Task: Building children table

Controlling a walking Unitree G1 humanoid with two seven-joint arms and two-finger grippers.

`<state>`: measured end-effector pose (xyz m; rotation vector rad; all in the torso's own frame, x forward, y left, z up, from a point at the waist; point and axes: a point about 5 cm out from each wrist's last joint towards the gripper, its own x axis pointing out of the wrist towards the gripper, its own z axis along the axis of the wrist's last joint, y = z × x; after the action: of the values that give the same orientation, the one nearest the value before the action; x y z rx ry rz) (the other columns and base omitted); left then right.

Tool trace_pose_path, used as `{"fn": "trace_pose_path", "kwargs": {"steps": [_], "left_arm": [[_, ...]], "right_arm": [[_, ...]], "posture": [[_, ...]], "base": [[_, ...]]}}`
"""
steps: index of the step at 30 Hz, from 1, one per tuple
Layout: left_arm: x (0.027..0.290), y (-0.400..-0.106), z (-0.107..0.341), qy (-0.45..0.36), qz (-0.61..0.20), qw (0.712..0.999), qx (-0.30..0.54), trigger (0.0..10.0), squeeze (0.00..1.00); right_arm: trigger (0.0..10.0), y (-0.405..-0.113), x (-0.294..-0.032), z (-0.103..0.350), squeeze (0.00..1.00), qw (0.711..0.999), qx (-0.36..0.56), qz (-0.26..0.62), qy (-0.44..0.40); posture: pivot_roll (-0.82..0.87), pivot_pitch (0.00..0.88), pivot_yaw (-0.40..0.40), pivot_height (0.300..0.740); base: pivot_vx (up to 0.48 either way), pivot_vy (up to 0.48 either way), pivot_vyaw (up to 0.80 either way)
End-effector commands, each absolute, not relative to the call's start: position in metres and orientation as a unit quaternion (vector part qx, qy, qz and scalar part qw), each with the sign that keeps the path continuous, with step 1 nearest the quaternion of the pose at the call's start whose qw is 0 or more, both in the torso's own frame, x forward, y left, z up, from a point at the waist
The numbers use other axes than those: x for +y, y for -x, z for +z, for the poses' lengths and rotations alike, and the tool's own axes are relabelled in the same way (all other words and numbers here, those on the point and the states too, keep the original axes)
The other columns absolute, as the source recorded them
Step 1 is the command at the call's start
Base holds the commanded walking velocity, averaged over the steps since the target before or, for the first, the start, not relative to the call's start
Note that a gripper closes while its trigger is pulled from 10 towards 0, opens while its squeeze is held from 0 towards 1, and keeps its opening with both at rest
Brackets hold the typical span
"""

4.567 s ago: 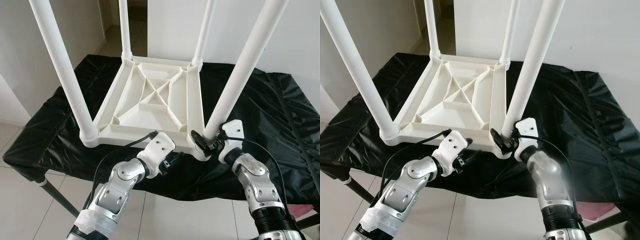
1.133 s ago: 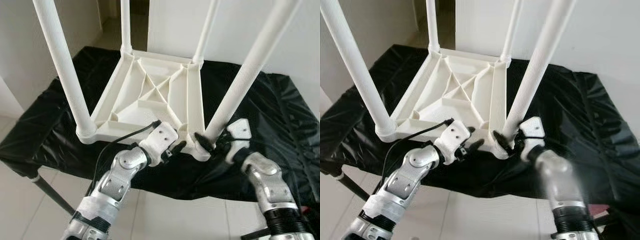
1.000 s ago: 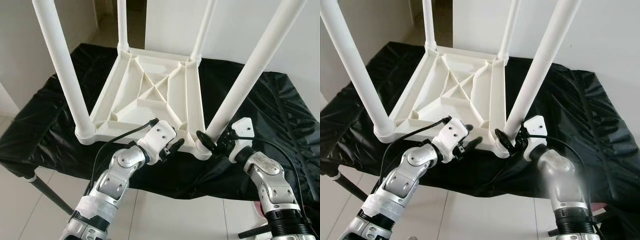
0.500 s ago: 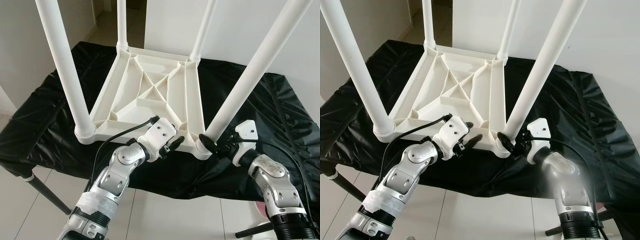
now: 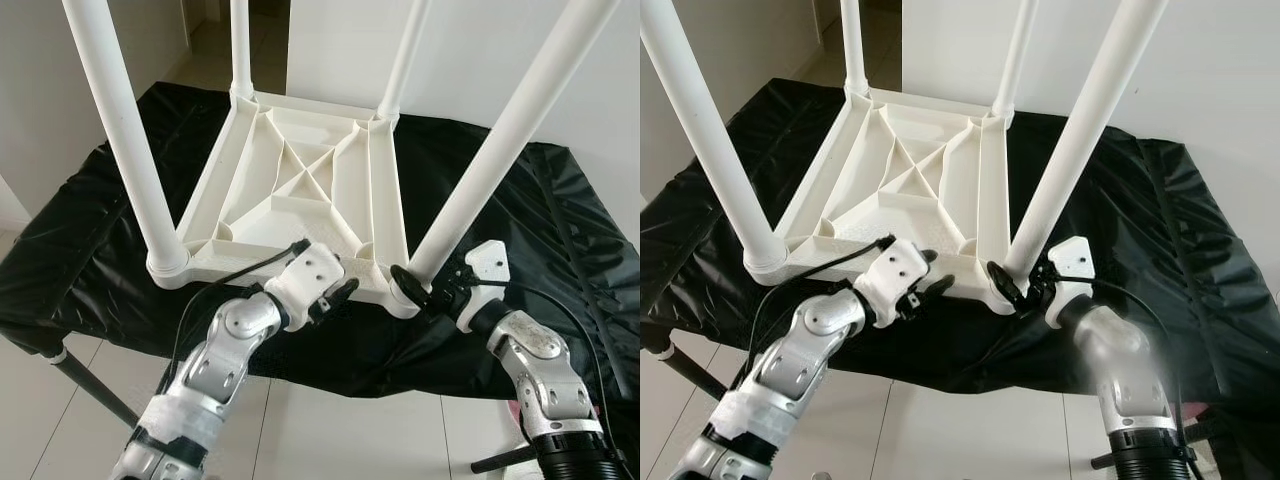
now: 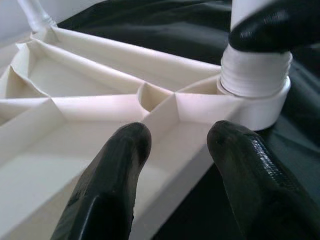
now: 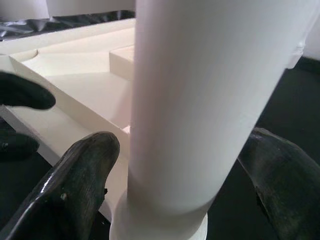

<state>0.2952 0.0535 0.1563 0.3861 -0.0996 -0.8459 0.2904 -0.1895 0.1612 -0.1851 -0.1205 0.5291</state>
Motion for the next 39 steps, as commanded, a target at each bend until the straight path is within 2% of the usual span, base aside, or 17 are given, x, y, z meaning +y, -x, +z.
{"fn": "trace_pose_path", "kwargs": {"steps": [1, 5, 6, 8, 9, 10, 14, 18, 19, 20, 21, 31, 32, 34, 39], "left_arm": [[0.052, -0.291, 0.154, -0.180, -0.417, 0.890, -0.042, 10.0, 0.00], [0.052, -0.288, 0.153, -0.176, -0.426, 0.886, -0.039, 10.0, 0.00], [0.050, -0.277, 0.150, -0.168, -0.466, 0.868, -0.035, 10.0, 0.00], [0.047, -0.271, 0.151, -0.154, -0.487, 0.859, -0.035, 10.0, 0.00], [0.045, -0.266, 0.153, -0.143, -0.501, 0.853, -0.037, 10.0, 0.00], [0.042, -0.263, 0.156, -0.135, -0.510, 0.849, -0.041, 10.0, 0.00], [0.038, -0.259, 0.160, -0.134, -0.523, 0.840, -0.052, 10.0, 0.00], [0.037, -0.261, 0.157, -0.128, -0.514, 0.847, -0.046, 10.0, 0.00], [0.037, -0.261, 0.154, -0.121, -0.511, 0.851, -0.038, 10.0, 0.00], [0.037, -0.261, 0.153, -0.120, -0.511, 0.851, -0.037, 10.0, 0.00], [0.037, -0.261, 0.153, -0.119, -0.509, 0.852, -0.034, 10.0, 0.00], [0.048, -0.275, 0.146, -0.137, -0.432, 0.891, -0.017, 10.0, 0.00], [0.053, -0.283, 0.142, -0.135, -0.399, 0.907, -0.006, 10.0, 0.00], [0.053, -0.283, 0.142, -0.133, -0.399, 0.907, -0.007, 10.0, 0.00], [0.053, -0.285, 0.148, -0.125, -0.397, 0.909, -0.016, 10.0, 0.00]], "right_arm": [[10.0, -0.289, -0.190, 0.163, 0.00, 0.956, -0.065, 0.269, 0.095], [10.0, -0.290, -0.187, 0.162, 0.00, 0.954, -0.067, 0.274, 0.097], [3.5, -0.293, -0.185, 0.162, 0.00, 0.954, -0.069, 0.275, 0.095], [3.5, -0.294, -0.185, 0.161, 0.00, 0.954, -0.069, 0.277, 0.093], [1.5, -0.294, -0.185, 0.160, 0.00, 0.954, -0.068, 0.278, 0.090], [0.0, -0.295, -0.185, 0.158, 0.00, 0.954, -0.065, 0.279, 0.086], [0.0, -0.298, -0.183, 0.151, 0.00, 0.955, -0.059, 0.279, 0.079], [0.0, -0.304, -0.175, 0.143, 0.00, 0.956, -0.051, 0.280, 0.067], [1.7, -0.305, -0.170, 0.137, 0.00, 0.960, -0.044, 0.273, 0.052], [1.7, -0.305, -0.169, 0.137, 0.00, 0.960, -0.042, 0.271, 0.049], [10.0, -0.305, -0.167, 0.135, 0.00, 0.961, -0.041, 0.269, 0.044], [10.0, -0.302, -0.161, 0.127, 0.00, 0.985, -0.019, 0.166, 0.031], [10.0, -0.300, -0.159, 0.125, 0.00, 0.995, -0.013, 0.098, 0.015], [10.0, -0.299, -0.158, 0.124, 0.00, 0.996, -0.009, 0.084, 0.010], [10.0, -0.293, -0.149, 0.120, 0.00, 1.000, -0.012, -0.025, -0.014]], "posture": [[-0.07, 0.108, -0.083, 0.740], [-0.07, 0.110, -0.080, 0.740], [-0.07, 0.112, -0.075, 0.740], [-0.07, 0.111, -0.074, 0.740], [-0.07, 0.111, -0.074, 0.740], [-0.06, 0.109, -0.069, 0.740], [-0.06, 0.101, -0.065, 0.740], [-0.07, 0.098, -0.056, 0.740], [-0.07, 0.095, -0.055, 0.740], [-0.07, 0.095, -0.055, 0.740], [-0.06, 0.091, -0.055, 0.740], [-0.05, 0.067, -0.052, 0.740], [-0.05, 0.057, -0.050, 0.740], [-0.05, 0.057, -0.050, 0.740], [-0.04, 0.038, -0.033, 0.740]], "base": [[0.000, 0.000, 0.00], [0.000, 0.000, 0.00], [0.000, 0.000, 0.00], [0.000, 0.000, 0.00], [0.000, 0.000, 0.00], [0.000, 0.000, 0.00], [0.000, 0.000, 0.00], [0.000, 0.000, 0.00], [0.000, 0.000, 0.00], [0.000, 0.000, 0.00], [0.000, 0.000, 0.00], [0.000, 0.000, 0.00], [0.000, 0.000, 0.00], [0.000, 0.000, 0.00], [0.000, 0.000, 0.00]]}}
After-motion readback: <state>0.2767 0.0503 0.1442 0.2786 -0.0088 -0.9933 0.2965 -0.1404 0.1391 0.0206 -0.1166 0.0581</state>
